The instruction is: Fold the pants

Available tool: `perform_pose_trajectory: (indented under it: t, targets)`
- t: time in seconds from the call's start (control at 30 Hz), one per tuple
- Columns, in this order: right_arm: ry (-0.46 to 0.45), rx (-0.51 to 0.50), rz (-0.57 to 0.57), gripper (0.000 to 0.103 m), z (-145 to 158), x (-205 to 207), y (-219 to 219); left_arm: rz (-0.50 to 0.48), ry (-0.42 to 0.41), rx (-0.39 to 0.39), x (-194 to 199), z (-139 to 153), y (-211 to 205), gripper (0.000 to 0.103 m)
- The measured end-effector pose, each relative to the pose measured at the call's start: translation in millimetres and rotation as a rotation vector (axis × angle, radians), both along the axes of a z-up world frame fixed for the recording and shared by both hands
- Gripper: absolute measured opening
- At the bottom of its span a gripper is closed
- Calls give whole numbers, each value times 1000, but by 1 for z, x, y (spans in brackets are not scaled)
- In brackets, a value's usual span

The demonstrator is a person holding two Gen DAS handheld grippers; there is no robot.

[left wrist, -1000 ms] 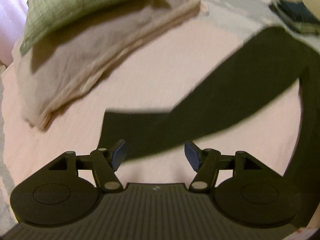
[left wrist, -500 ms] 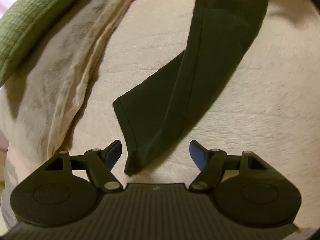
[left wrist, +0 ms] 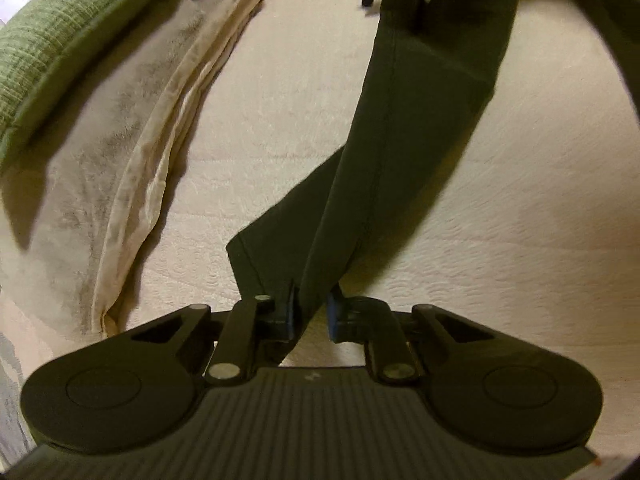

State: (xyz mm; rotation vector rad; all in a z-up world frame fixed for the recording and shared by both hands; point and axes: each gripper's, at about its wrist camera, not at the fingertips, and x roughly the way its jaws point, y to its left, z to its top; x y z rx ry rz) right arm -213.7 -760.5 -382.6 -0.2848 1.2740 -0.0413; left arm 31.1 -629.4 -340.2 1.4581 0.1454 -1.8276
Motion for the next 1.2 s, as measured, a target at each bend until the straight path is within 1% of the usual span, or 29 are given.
perform_pose_trajectory:
  t: [0.03, 0.07, 0.1, 0.13, 0.2, 0.3, 0.37, 0.4, 0.47, 0.5, 0.57, 0.6, 0.63, 0.67, 0.7, 0.73, 0.77, 0.8, 0.83, 0.87, 0.93, 1.0, 1.1, 1.13, 1.2]
  targets:
    - [11, 21, 8, 48, 0, -1, -3, 10, 8, 8, -2, 8, 2, 11]
    - [17, 51, 4, 24, 2, -2, -7, 23, 16, 24, -3, 14, 3, 11]
    - [24, 71, -15, 10, 4, -3, -9, 33, 23, 43, -5, 20, 5, 11]
    - [18, 68, -31, 9, 9, -7, -10, 47, 29, 62, -10, 29, 12, 11]
    - [-5, 93, -27, 7, 28, -19, -5, 87, 58, 105, -15, 48, 21, 10]
    - [-31, 111, 19, 6, 71, -50, 8, 147, 144, 230, -25, 93, 45, 4]
    - [-28, 133, 54, 6, 98, -74, 20, 191, 200, 315, -30, 125, 56, 4]
    - [-33, 153, 72, 6, 114, -86, 23, 206, 243, 349, -30, 144, 60, 4]
    - [-72, 211, 68, 6, 142, -102, 19, 246, 282, 385, -26, 166, 56, 4]
    - [-97, 221, 59, 6, 148, -104, 14, 268, 287, 379, -22, 171, 50, 4]
    - [-142, 188, 39, 7, 146, -95, 7, 334, 274, 363, -9, 164, 29, 4]
    - [-161, 161, 25, 12, 138, -85, -1, 378, 264, 354, -1, 154, 17, 5]
    - [-177, 132, 2, 19, 126, -75, -7, 434, 250, 342, 8, 140, 4, 12]
    - [-188, 82, -41, 38, 111, -64, -15, 499, 226, 320, 19, 122, -9, 19]
    - [-199, 5, -108, 45, 95, -53, -23, 545, 183, 289, 28, 104, -19, 21]
    - [-213, -40, -162, 45, 89, -49, -27, 599, 118, 246, 36, 82, -27, 20]
    - [-232, -52, -215, 45, 82, -46, -32, 628, 75, 221, 42, 68, -32, 20]
    - [-257, -50, -266, 46, 79, -46, -35, 655, 50, 197, 48, 54, -34, 20]
    - [-276, -48, -309, 46, 77, -49, -37, 681, 62, 171, 53, 44, -33, 20]
    - [-282, -38, -336, 46, 75, -55, -32, 685, 83, 159, 54, 38, -28, 20]
    - [-272, -21, -353, 46, 69, -68, -20, 617, 103, 133, 43, 31, -13, 20]
    - [-252, -11, -379, 46, 63, -86, -2, 505, 89, 123, 25, 25, 7, 20]
    - [-223, 17, -438, 46, 55, -112, 31, 332, 48, 117, -8, 13, 49, 22]
    - [-220, 18, -468, 46, 51, -120, 44, 261, 12, 114, -20, 5, 62, 24]
    - [-211, 39, -550, 46, 46, -139, 69, 104, -96, 111, -44, -15, 86, 28]
